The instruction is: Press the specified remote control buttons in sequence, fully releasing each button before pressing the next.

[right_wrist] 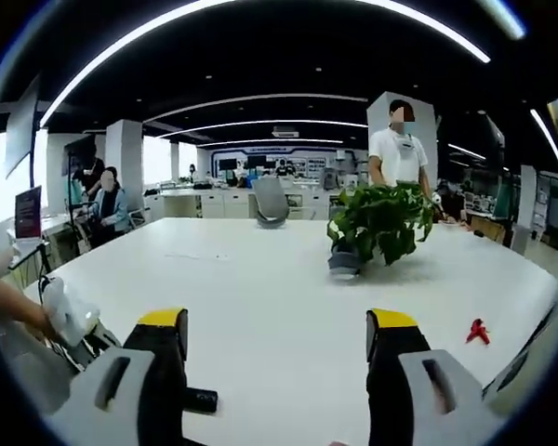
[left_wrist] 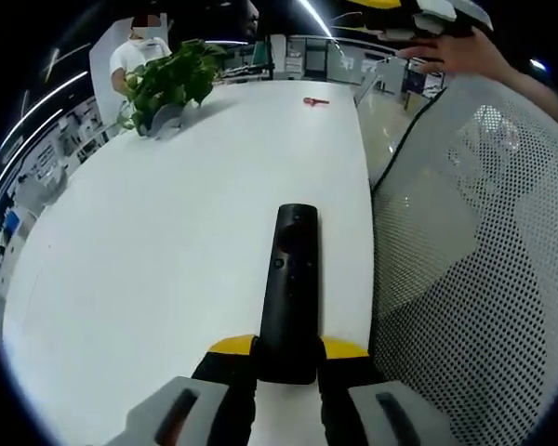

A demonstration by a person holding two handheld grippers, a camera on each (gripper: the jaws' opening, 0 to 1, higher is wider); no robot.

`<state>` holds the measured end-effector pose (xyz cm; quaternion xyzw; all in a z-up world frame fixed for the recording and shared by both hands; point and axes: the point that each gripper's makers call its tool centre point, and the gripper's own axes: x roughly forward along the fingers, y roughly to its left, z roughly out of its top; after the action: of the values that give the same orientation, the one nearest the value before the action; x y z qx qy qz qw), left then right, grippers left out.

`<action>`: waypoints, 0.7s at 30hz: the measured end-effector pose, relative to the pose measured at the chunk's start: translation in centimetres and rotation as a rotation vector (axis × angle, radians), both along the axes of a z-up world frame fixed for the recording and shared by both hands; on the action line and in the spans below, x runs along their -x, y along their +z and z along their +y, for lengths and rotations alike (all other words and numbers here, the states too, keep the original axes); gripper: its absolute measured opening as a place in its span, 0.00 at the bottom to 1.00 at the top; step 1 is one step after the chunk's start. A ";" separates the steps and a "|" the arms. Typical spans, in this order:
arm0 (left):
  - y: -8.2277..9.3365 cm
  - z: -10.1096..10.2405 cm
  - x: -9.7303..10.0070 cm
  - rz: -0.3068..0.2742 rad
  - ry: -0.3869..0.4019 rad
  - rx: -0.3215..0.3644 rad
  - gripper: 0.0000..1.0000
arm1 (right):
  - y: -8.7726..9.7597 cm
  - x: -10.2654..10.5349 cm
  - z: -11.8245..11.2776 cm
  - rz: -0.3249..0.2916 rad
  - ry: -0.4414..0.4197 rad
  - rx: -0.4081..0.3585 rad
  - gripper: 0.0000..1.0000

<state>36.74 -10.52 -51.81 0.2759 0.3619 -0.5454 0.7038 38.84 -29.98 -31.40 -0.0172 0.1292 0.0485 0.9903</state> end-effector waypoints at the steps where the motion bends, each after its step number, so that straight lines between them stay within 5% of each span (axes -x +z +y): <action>1: 0.0 0.0 0.0 0.000 0.001 0.001 0.25 | 0.0 0.0 -0.1 -0.002 -0.001 0.002 0.82; 5: 0.0 0.0 0.1 -0.005 0.008 -0.012 0.24 | -0.7 0.1 -0.1 0.040 0.003 -0.046 0.81; 8: 0.0 0.0 0.0 -0.001 0.007 -0.028 0.24 | -0.3 0.3 0.0 0.015 0.014 -0.051 0.80; 12: 0.0 0.0 0.0 0.001 -0.009 -0.047 0.24 | -1.0 0.1 0.7 0.053 0.041 -0.061 0.89; 21: 0.0 0.3 -1.5 0.010 0.037 -0.076 0.23 | -0.8 0.0 0.4 0.032 0.033 -0.076 0.98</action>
<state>38.28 -10.26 -51.80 0.2929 0.3908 -0.5197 0.7009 38.80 -29.62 -32.16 0.0192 0.1429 0.0701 0.9871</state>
